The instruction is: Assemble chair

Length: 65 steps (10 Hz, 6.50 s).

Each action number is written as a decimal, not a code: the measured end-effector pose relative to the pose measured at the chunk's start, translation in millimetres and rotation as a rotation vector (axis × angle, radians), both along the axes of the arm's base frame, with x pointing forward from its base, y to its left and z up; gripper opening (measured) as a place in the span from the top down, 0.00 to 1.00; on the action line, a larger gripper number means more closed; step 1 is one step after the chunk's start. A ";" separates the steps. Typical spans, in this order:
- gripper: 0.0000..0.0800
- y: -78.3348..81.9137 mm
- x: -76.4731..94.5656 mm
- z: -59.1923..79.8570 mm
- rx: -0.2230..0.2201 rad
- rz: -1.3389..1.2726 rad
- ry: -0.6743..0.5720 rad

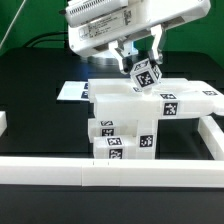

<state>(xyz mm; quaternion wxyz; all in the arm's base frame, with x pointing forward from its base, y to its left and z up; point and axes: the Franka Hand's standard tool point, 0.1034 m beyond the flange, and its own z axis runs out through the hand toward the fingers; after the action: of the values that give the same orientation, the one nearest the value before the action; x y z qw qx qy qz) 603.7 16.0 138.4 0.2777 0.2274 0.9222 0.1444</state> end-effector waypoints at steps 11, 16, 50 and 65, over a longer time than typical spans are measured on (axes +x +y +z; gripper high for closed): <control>0.43 0.4 -2.6 -8.3 0.004 -0.001 0.013; 0.19 -1.3 4.5 3.0 -0.017 -0.052 0.023; 0.19 32.9 -14.3 48.8 0.885 -2.180 0.464; 0.19 3.6 -7.6 13.4 0.923 -2.617 0.555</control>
Offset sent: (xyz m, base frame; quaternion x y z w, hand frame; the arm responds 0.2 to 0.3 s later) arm -0.0037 0.0005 -0.0044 -0.0097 0.0056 -0.0060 0.9999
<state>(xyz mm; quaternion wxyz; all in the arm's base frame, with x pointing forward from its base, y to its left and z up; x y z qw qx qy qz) 596.2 19.6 151.8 -0.0770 0.9951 -0.0574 0.0216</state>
